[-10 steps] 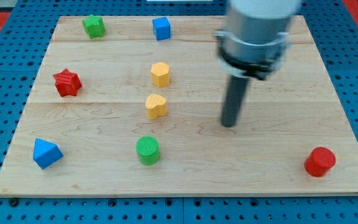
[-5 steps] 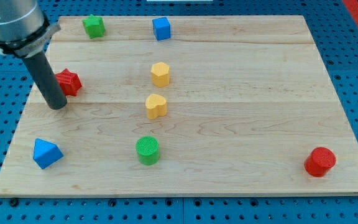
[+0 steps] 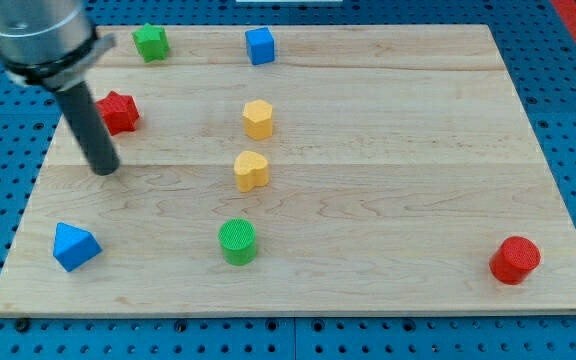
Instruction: Move the red star to the bottom left of the yellow hexagon
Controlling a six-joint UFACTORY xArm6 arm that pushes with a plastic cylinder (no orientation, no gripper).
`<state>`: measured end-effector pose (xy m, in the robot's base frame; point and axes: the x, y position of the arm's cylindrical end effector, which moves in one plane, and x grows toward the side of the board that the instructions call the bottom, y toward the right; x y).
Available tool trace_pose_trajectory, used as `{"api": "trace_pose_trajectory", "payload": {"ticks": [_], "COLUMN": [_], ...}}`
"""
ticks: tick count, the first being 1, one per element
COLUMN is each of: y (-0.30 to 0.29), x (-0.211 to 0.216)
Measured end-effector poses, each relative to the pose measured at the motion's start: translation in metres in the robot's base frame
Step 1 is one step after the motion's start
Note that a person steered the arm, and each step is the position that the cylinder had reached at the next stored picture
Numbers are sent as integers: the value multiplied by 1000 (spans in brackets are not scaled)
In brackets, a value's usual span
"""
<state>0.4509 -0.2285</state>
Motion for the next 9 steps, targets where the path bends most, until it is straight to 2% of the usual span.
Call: {"api": "trace_pose_trajectory", "payload": {"ticks": [1,5,6,7,9], "y": [-47,-42,-47,-50,32], "x": [-7,-13,-24,-53,-101]}}
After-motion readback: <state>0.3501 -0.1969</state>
